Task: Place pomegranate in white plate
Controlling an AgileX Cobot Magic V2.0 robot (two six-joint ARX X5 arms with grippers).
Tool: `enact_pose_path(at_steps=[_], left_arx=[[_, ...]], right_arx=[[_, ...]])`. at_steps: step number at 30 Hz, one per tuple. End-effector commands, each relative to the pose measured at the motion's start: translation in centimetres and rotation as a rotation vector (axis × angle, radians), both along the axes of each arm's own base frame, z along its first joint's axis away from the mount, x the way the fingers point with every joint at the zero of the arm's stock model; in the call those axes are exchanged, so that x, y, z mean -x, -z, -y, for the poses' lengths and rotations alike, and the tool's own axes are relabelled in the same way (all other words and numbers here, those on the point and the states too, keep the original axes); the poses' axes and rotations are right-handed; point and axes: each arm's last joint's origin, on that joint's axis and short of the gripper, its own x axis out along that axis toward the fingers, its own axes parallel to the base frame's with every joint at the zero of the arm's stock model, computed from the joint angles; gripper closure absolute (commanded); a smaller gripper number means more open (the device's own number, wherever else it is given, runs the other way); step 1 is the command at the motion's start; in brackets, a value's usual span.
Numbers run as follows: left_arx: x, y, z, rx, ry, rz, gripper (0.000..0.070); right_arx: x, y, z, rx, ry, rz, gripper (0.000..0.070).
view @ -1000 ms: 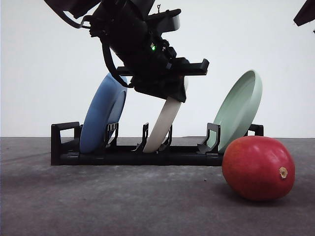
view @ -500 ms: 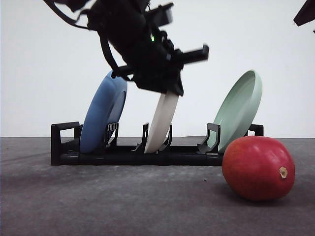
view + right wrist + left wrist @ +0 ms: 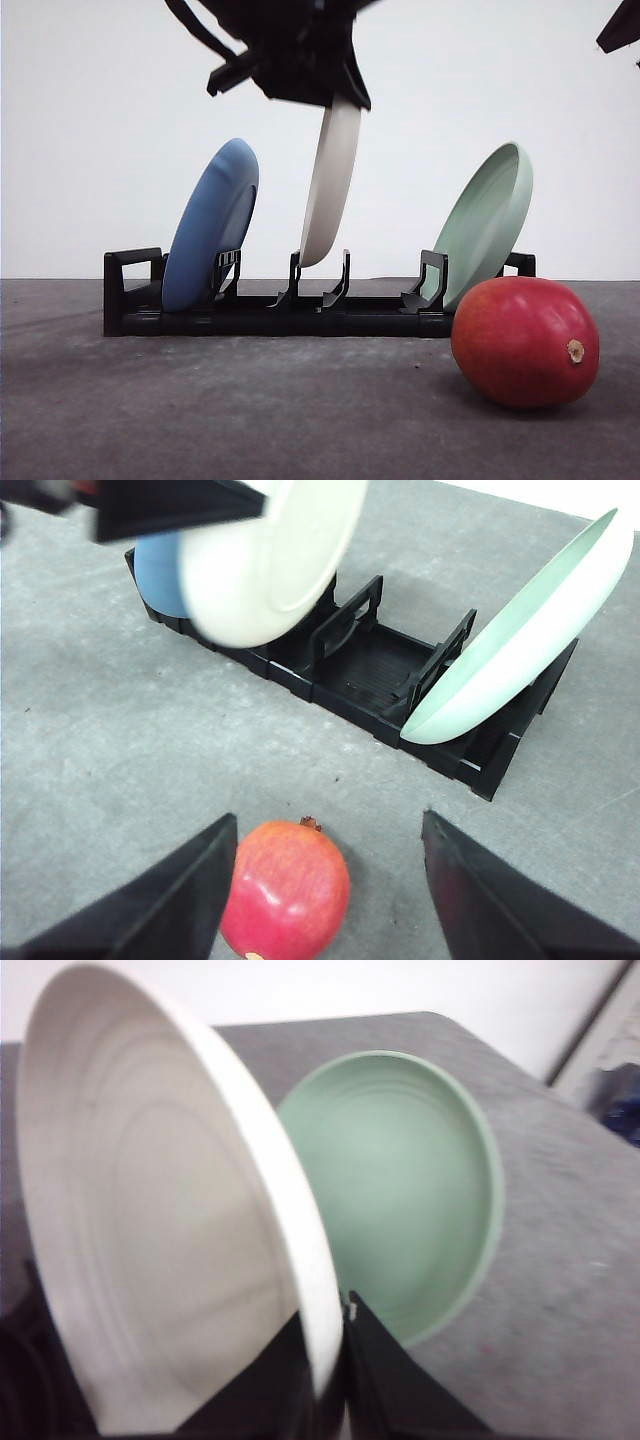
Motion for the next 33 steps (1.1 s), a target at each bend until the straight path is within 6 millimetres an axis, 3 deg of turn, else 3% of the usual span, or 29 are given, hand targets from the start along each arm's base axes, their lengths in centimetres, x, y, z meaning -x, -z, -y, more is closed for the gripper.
enact_pose_path(at_steps=[1,9,14,25,33], left_arx=[[0.5,-1.6,0.0,0.066,0.026,0.003,0.0687],[3.9,-4.8,-2.0,0.138,0.128,-0.034,0.0687],[6.7,-4.8,-3.6,0.205,0.172,0.012,0.0687],[10.5,0.6,-7.5,0.400,0.201,0.171,0.0688],[11.2,4.5,-7.5,0.148,0.267,0.245,0.0689]], right_arx=[[0.0,-0.7,-0.1,-0.009,-0.006,0.025,0.0329],[0.0,-0.7,-0.1,-0.012,-0.004,0.022,0.0329],[0.0,-0.7,-0.1,-0.019,0.000,0.016,0.0329],[0.0,-0.7,-0.1,-0.035,0.010,0.003,0.0329],[0.0,-0.6,-0.1,-0.035,0.010,0.002,0.0329]])
